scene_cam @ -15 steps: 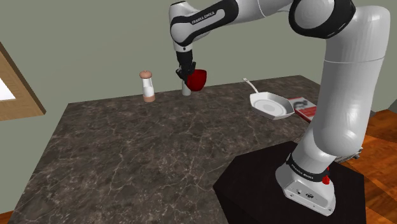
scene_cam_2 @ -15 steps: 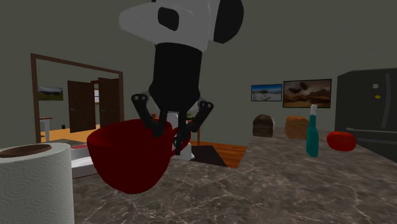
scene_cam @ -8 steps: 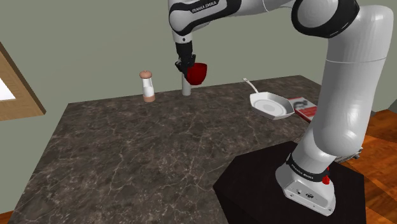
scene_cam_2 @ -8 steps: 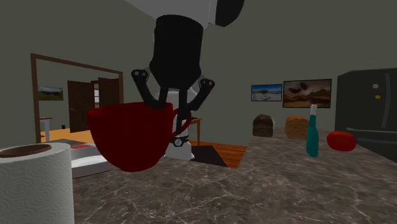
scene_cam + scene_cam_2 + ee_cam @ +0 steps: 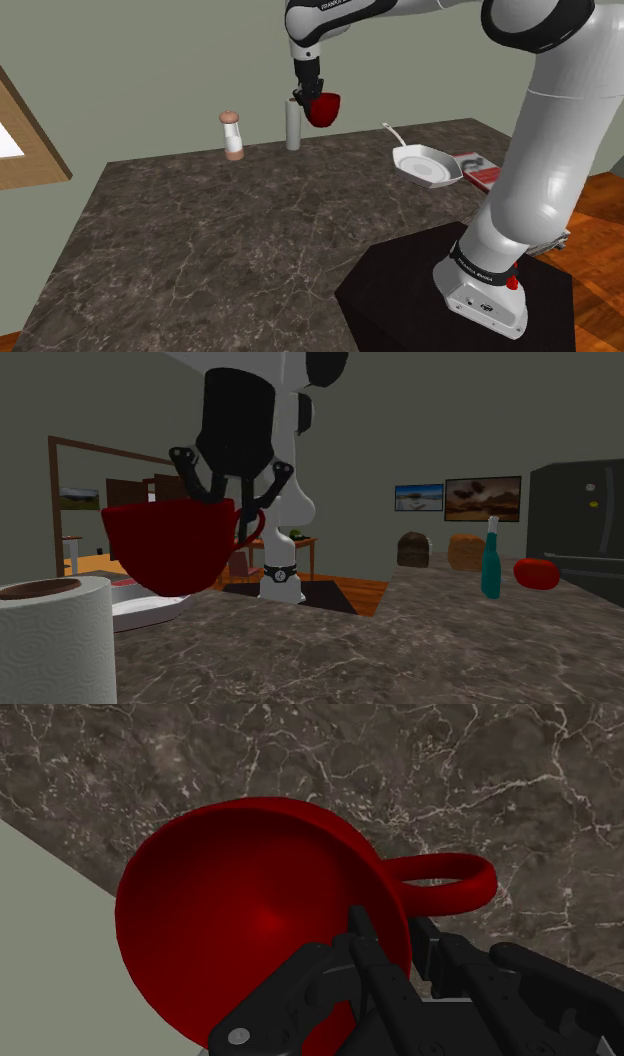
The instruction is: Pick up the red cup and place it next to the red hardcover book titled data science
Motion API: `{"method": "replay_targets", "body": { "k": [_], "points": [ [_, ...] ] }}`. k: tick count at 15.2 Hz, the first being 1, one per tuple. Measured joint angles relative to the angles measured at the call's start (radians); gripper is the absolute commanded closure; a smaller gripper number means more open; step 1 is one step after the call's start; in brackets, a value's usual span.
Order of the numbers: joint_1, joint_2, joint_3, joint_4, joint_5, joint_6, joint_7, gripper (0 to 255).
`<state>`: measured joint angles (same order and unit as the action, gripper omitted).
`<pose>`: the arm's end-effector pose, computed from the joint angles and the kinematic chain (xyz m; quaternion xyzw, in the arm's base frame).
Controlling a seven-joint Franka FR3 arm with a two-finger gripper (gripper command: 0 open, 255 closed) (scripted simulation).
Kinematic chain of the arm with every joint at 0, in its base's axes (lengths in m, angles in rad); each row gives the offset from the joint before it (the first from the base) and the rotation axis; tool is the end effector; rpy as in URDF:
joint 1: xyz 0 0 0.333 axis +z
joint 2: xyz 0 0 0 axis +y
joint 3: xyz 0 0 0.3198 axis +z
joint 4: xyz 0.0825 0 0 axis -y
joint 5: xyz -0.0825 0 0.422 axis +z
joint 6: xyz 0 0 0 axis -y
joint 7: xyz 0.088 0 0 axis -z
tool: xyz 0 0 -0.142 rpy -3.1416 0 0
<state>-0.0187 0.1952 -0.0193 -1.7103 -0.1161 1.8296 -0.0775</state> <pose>0.6449 -0.0372 0.4226 0.9970 0.0368 -0.0411 0.0551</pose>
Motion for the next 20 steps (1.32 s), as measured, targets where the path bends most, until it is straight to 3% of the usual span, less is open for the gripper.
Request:
{"method": "replay_targets", "body": {
  "k": [7, 20],
  "points": [
    [-0.075, -0.136, -0.059, -0.189, -0.011, 0.069, -0.123, 255],
    [-0.224, -0.267, -0.213, -0.352, -0.05, 0.14, -0.403, 255]
  ]
}}
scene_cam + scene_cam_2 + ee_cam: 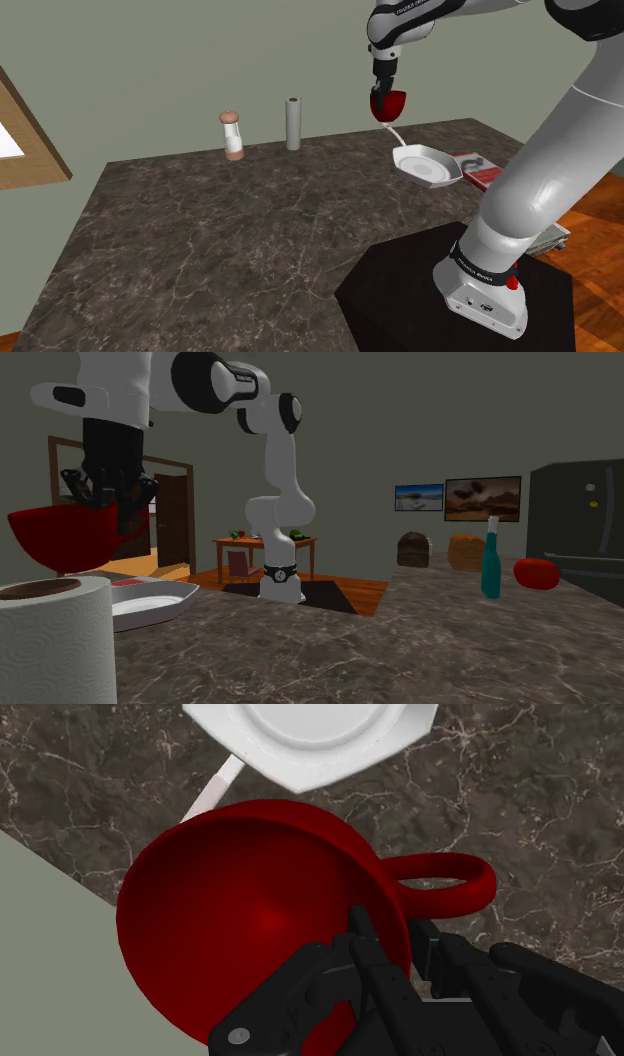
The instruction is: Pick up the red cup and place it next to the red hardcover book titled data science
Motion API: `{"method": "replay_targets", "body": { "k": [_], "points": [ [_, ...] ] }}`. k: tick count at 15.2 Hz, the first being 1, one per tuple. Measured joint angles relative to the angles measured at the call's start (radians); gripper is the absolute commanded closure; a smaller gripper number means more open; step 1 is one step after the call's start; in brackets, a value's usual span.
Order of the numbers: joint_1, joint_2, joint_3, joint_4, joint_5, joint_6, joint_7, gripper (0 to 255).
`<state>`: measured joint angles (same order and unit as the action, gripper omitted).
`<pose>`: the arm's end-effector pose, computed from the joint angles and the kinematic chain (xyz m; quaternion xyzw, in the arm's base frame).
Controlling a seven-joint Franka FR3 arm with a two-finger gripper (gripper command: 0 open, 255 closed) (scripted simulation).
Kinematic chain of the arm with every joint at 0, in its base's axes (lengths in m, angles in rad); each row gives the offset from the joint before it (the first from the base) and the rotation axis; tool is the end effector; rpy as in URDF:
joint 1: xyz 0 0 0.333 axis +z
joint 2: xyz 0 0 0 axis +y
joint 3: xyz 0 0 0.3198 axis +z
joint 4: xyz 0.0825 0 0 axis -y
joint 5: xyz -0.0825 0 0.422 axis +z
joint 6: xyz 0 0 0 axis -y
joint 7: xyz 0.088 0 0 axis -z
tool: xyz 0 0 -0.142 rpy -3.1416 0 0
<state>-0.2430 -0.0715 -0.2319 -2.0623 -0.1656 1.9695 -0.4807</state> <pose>0.4939 -0.2730 0.4171 0.9970 0.0363 -0.0411 0.0549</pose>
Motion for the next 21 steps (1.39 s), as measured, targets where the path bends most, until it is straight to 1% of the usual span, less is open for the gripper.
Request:
{"method": "replay_targets", "body": {
  "k": [3, 4, 8, 11, 17, 20, 21],
  "points": [
    [-0.033, -0.013, -0.038, -0.02, -0.009, 0.017, -0.066, 255],
    [-0.042, -0.017, -0.048, -0.011, -0.01, 0.007, -0.086, 255],
    [-0.09, -0.017, -0.105, -0.019, -0.016, 0.03, -0.185, 255],
    [-0.124, -0.005, -0.146, -0.004, -0.015, 0.038, -0.261, 255],
    [-0.192, 0.06, -0.225, 0.068, 0.015, 0.048, -0.421, 255],
    [-0.23, 0.103, -0.263, 0.103, 0.04, 0.062, -0.506, 255],
    [-0.243, 0.125, -0.274, 0.13, 0.054, 0.058, -0.535, 255]
  ]
}}
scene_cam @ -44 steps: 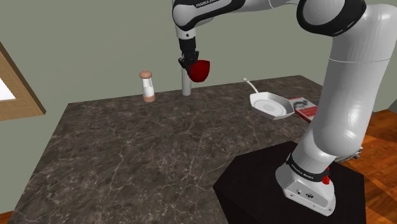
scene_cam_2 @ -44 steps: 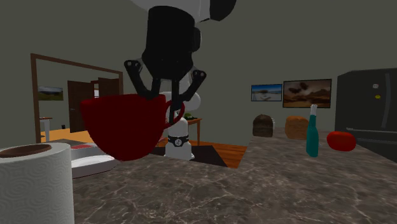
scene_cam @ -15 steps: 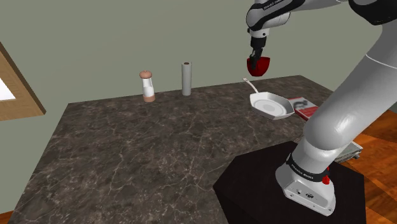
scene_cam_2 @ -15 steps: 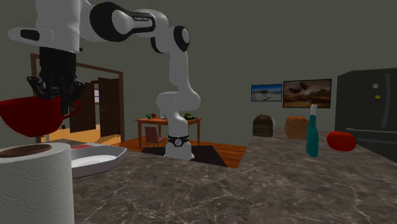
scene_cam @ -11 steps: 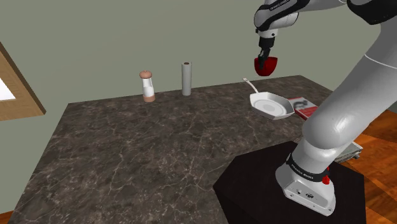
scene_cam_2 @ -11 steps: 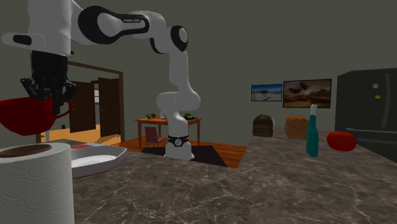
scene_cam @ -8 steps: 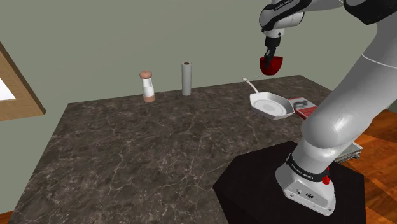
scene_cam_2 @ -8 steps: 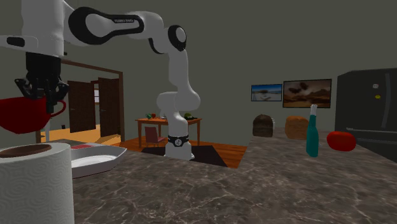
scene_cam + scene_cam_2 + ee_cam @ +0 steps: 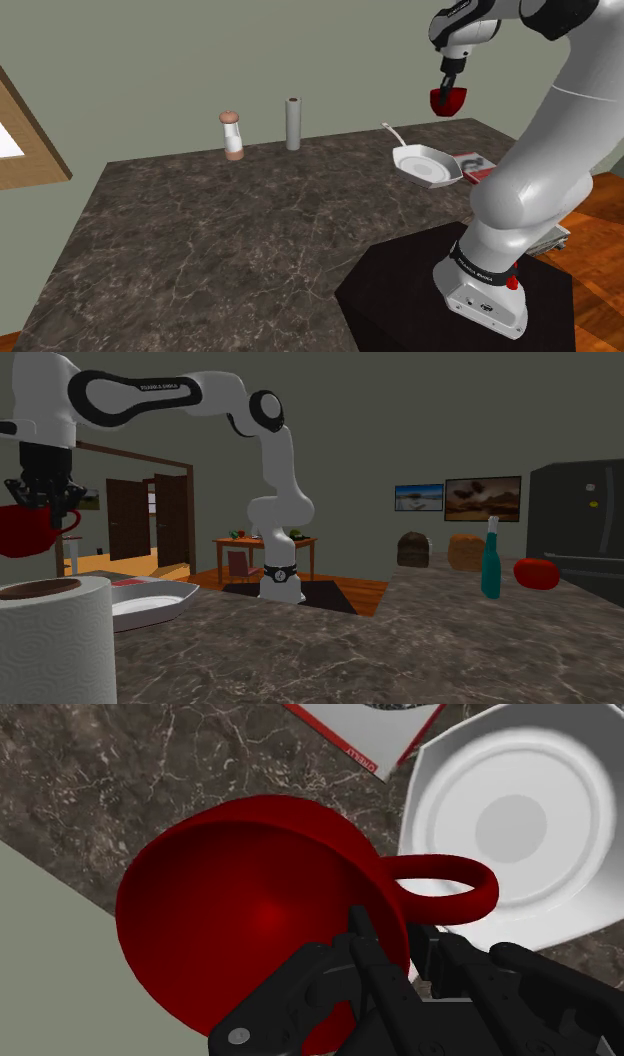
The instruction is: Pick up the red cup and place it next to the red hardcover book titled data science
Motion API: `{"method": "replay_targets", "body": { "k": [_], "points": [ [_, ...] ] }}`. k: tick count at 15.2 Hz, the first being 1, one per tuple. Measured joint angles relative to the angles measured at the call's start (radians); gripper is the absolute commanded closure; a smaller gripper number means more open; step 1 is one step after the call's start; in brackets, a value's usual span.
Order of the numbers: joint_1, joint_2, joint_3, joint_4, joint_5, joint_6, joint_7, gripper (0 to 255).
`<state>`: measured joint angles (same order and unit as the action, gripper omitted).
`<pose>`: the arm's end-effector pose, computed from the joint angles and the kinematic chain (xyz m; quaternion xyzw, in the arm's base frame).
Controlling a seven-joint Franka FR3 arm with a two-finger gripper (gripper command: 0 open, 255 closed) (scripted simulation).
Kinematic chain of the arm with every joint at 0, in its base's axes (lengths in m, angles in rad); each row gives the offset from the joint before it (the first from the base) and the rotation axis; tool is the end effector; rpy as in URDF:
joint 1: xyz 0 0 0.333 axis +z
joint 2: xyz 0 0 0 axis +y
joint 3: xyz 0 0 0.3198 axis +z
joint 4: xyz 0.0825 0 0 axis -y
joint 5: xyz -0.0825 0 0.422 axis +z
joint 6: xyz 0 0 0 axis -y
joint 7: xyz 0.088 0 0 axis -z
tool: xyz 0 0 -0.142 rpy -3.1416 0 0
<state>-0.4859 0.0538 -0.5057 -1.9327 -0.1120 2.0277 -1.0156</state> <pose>0.3291 -0.5165 0.4196 0.9970 0.0361 -0.0411 0.0542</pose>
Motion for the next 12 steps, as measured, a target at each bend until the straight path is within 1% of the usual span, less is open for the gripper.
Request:
{"method": "replay_targets", "body": {
  "k": [3, 6, 12],
  "points": [
    [-0.039, 0.041, -0.029, 0.042, 0.029, 0.002, -0.077, 255],
    [-0.088, 0.115, -0.052, 0.131, 0.079, -0.015, -0.166, 255],
    [-0.224, 0.291, -0.075, 0.331, 0.197, -0.051, -0.343, 255]
  ]
}}
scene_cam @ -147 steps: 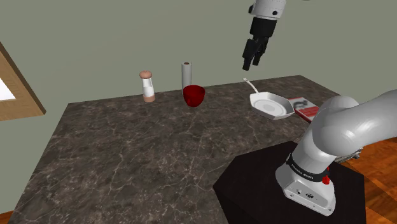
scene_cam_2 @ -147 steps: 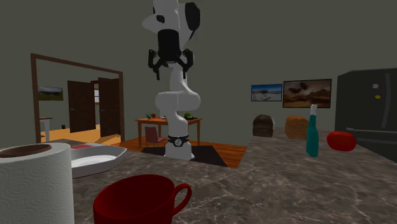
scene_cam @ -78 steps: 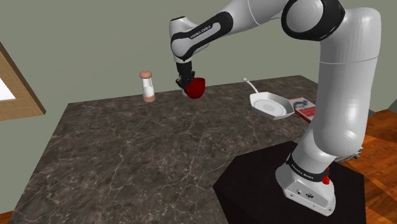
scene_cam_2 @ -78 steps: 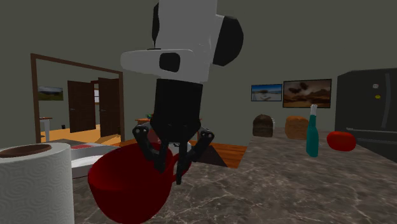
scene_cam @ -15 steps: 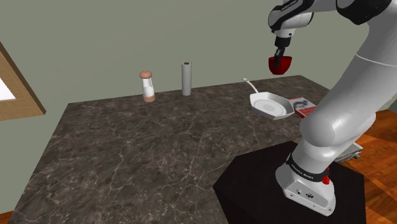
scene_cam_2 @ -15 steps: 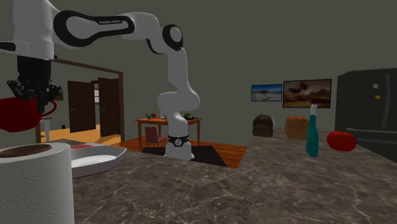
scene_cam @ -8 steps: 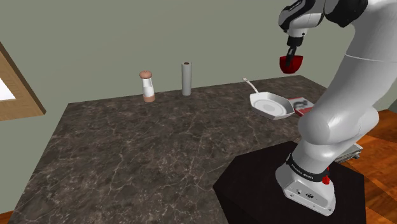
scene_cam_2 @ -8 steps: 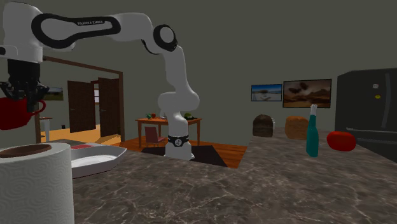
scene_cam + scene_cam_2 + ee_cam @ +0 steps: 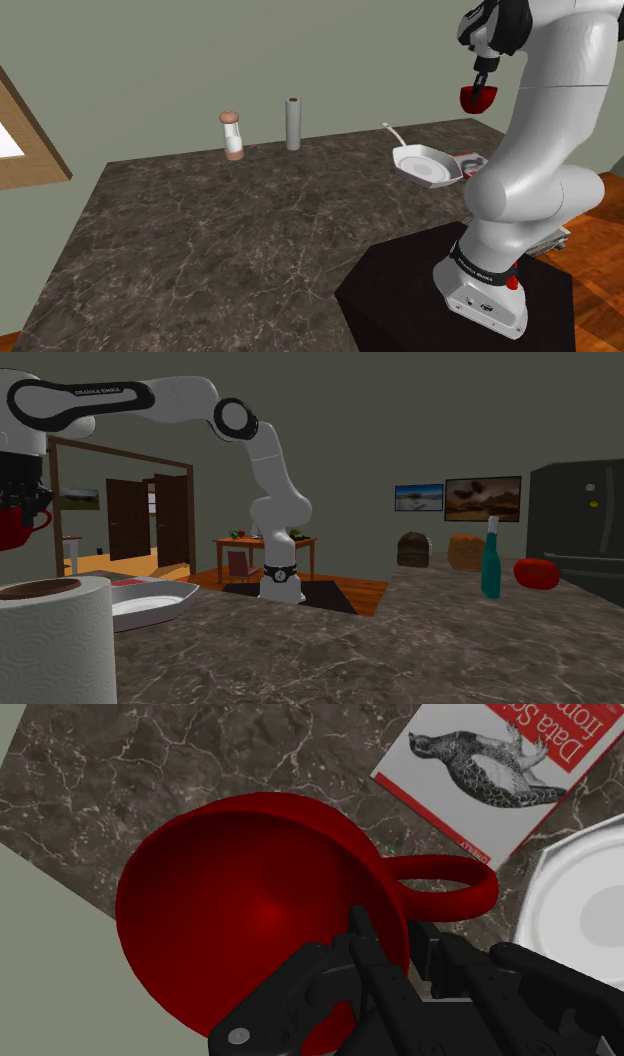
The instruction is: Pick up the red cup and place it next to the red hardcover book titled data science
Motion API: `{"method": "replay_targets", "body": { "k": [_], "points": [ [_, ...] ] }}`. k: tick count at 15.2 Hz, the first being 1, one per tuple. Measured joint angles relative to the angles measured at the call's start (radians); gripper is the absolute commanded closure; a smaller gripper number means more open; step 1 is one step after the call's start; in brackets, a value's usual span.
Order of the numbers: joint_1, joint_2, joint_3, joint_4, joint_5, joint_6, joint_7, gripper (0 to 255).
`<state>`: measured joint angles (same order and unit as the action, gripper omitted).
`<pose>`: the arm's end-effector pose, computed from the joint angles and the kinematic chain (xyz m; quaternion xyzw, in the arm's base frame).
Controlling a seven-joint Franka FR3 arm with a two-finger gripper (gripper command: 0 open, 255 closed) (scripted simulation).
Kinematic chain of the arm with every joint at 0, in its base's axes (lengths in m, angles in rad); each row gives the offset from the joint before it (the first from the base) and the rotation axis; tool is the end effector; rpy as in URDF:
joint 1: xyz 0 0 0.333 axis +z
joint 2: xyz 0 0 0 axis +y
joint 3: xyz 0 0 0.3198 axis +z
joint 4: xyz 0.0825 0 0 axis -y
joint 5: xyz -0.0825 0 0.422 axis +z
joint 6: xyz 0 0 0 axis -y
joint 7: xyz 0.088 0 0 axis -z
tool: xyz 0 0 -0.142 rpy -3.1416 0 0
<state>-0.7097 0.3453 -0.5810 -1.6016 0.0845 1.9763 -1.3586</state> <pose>0.2351 -0.6566 0.4228 0.9970 0.0365 -0.0411 0.0549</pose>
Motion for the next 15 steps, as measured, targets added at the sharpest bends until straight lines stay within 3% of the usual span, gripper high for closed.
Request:
{"method": "replay_targets", "body": {
  "k": [2, 4, 15],
  "points": [
    [-0.052, 0.061, 0.001, 0.075, 0.037, -0.019, -0.05, 255],
    [-0.066, 0.077, 0.002, 0.076, 0.047, -0.006, -0.065, 255],
    [-0.071, 0.118, 0.016, -0.017, 0.073, 0.123, -0.076, 255]
  ]
}}
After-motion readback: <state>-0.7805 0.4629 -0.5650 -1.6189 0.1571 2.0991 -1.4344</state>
